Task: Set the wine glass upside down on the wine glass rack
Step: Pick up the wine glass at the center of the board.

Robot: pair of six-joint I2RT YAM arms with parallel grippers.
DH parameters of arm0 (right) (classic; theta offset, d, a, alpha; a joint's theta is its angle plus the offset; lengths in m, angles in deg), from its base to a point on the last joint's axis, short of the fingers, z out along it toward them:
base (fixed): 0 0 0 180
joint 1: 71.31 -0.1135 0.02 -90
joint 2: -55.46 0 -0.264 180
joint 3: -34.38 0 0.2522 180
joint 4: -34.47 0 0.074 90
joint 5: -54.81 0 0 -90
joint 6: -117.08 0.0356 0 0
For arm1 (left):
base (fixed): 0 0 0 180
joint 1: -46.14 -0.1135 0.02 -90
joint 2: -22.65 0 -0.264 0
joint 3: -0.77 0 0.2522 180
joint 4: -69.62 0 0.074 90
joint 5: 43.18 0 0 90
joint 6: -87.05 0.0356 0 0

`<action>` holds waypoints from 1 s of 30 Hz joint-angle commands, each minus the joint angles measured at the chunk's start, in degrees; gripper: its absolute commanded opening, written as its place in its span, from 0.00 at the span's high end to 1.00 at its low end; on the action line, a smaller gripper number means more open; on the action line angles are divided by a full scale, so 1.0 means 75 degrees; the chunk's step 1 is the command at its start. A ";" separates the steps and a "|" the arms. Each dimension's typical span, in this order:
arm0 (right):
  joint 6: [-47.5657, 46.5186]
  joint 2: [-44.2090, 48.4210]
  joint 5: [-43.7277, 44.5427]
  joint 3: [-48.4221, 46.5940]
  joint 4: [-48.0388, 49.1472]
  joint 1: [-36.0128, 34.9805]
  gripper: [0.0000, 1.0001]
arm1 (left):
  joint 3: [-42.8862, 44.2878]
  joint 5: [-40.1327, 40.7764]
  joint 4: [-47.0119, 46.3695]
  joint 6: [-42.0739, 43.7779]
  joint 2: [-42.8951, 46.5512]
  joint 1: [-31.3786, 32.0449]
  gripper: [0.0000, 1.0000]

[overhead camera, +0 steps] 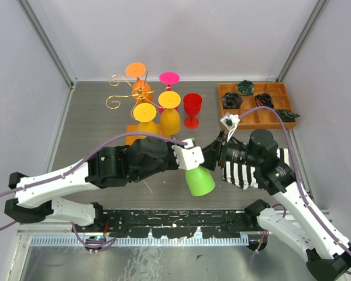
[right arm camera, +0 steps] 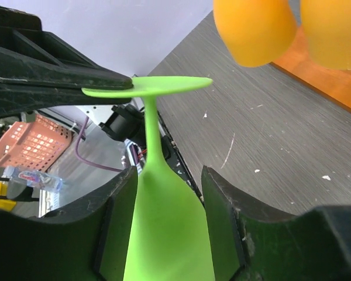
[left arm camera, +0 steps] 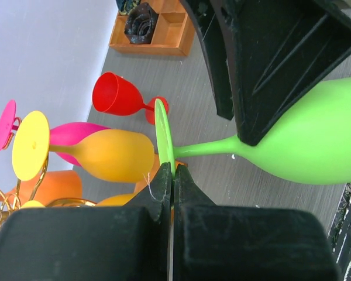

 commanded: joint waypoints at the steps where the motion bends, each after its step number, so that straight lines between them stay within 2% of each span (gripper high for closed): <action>1: 0.0439 0.0055 0.0165 0.0116 0.1093 -0.0347 0.47 | 0.0337 0.0347 -0.0504 0.0207 -0.0112 0.0191 1.00; 5: 0.0468 0.0070 0.0992 0.0255 0.1329 -0.1160 0.48 | 0.0406 0.0467 -0.0515 0.0260 -0.0230 0.0282 1.00; 9: 0.0351 -0.0041 0.1886 0.0276 0.1263 -0.1950 0.57 | 0.0439 0.0654 -0.0523 0.0271 -0.0400 0.0344 1.00; 14: 0.0374 0.0047 0.2534 0.0406 0.1420 -0.2270 0.63 | 0.0434 0.0992 -0.0498 0.0347 -0.0442 0.0559 1.00; 20: 0.0425 0.0175 0.2852 0.0565 0.1446 -0.2326 0.73 | 0.0431 0.1531 -0.0504 0.0406 -0.0465 0.0749 1.00; 22: 0.0421 0.0107 0.2848 0.0589 0.1425 -0.2335 0.73 | 0.0394 0.1717 -0.0531 0.0439 -0.0456 0.0783 1.00; 26: 0.0385 0.0075 0.2836 0.0575 0.1335 -0.2335 0.64 | 0.0304 0.1974 -0.0594 0.0509 -0.0395 0.0835 1.00; 30: 0.0230 0.0168 0.3013 0.0518 0.1115 -0.2340 0.65 | 0.0245 0.2113 -0.0607 0.0524 -0.0299 0.0868 1.00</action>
